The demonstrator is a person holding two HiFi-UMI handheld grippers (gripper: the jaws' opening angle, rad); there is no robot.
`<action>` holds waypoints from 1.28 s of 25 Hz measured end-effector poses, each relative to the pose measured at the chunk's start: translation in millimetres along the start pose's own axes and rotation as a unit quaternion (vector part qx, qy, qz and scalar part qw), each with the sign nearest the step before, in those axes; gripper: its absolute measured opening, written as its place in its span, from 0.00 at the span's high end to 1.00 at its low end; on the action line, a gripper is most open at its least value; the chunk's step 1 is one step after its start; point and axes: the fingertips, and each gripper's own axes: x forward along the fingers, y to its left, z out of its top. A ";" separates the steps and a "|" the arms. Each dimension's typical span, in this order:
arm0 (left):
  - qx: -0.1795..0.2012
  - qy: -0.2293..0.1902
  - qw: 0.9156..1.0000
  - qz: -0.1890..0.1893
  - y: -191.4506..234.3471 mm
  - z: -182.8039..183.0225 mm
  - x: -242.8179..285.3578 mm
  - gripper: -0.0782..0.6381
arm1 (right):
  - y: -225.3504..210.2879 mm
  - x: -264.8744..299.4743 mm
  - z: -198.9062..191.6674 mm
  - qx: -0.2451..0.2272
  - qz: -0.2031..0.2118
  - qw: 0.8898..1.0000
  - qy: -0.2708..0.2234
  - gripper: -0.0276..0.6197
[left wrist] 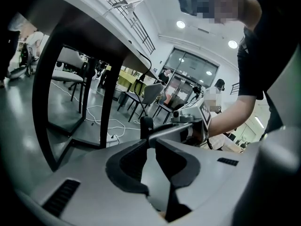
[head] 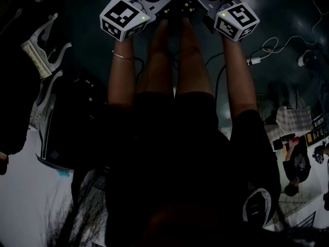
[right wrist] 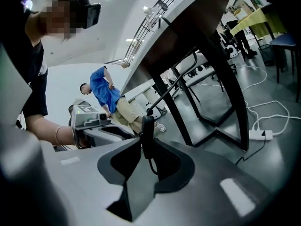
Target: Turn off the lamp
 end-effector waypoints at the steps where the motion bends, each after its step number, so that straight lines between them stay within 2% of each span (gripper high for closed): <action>1: -0.002 -0.002 1.000 0.002 0.7 0.4 -1.6 0.81 | -1.9 2.0 -4.6 -0.002 -0.003 1.000 0.007 0.84; 6: 0.006 -0.004 1.000 -0.004 -1.4 -4.5 -2.6 0.81 | -3.7 8.9 -20.4 -0.004 -0.005 1.000 0.027 0.84; 17: 0.001 -0.013 1.000 0.002 0.8 -7.0 -3.5 0.81 | -13.3 22.5 -49.4 -0.030 -0.016 0.996 0.077 0.84; 21: -0.003 -0.004 1.000 0.010 3.1 -8.1 -3.8 0.81 | -20.4 25.1 -55.2 -0.034 -0.027 0.995 0.087 0.83; 26: -0.003 -0.010 1.000 0.014 7.1 -11.2 -3.7 0.83 | -30.6 27.6 -61.0 -0.037 -0.047 0.994 0.095 0.83; 29: -0.007 -0.013 1.000 0.026 9.8 -10.5 -5.2 0.87 | -32.4 28.4 -63.8 -0.035 -0.050 0.993 0.099 0.83; 32: -0.011 -0.006 1.000 0.023 17.1 -17.8 3.2 0.88 | -46.1 32.7 -75.1 -0.027 -0.051 0.993 0.107 0.83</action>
